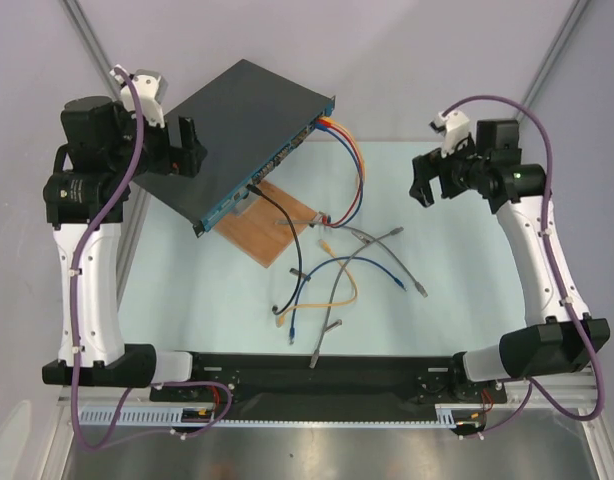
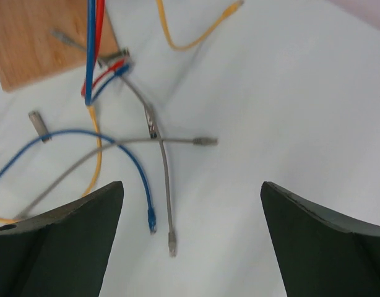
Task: Insert the plug into the switch port
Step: Pick up the connector from the center of the board.
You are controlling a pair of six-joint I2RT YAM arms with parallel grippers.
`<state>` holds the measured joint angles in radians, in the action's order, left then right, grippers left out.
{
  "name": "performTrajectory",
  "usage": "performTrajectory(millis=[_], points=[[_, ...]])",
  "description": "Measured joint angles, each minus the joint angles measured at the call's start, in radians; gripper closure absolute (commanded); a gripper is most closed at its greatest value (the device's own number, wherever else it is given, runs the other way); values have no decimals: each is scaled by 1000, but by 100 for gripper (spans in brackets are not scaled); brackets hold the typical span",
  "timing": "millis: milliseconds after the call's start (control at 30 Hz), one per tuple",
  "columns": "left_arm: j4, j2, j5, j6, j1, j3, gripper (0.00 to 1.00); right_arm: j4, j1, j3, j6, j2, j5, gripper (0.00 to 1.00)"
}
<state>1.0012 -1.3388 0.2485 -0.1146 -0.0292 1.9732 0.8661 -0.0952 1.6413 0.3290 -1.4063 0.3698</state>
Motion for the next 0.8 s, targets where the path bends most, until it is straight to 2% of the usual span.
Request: performTrajectory(millis=[67,200,333,533,800], points=[[-9,4,5,0,-1,-16,0,5,-13,-59,34,3,-10,2],[-25,13,30,0,-2,-48,0,39,-54,-173,89,-29,-53,14],[-46,28,58,0,-3,-80,0,29,-89,-232,92,-159,-92,34],[-71,43,98,4,-4,-111,0,-23,-122,-248,61,-333,-115,41],[-90,43,131,9,-5,-127,0,-48,-137,-251,56,-468,-85,42]])
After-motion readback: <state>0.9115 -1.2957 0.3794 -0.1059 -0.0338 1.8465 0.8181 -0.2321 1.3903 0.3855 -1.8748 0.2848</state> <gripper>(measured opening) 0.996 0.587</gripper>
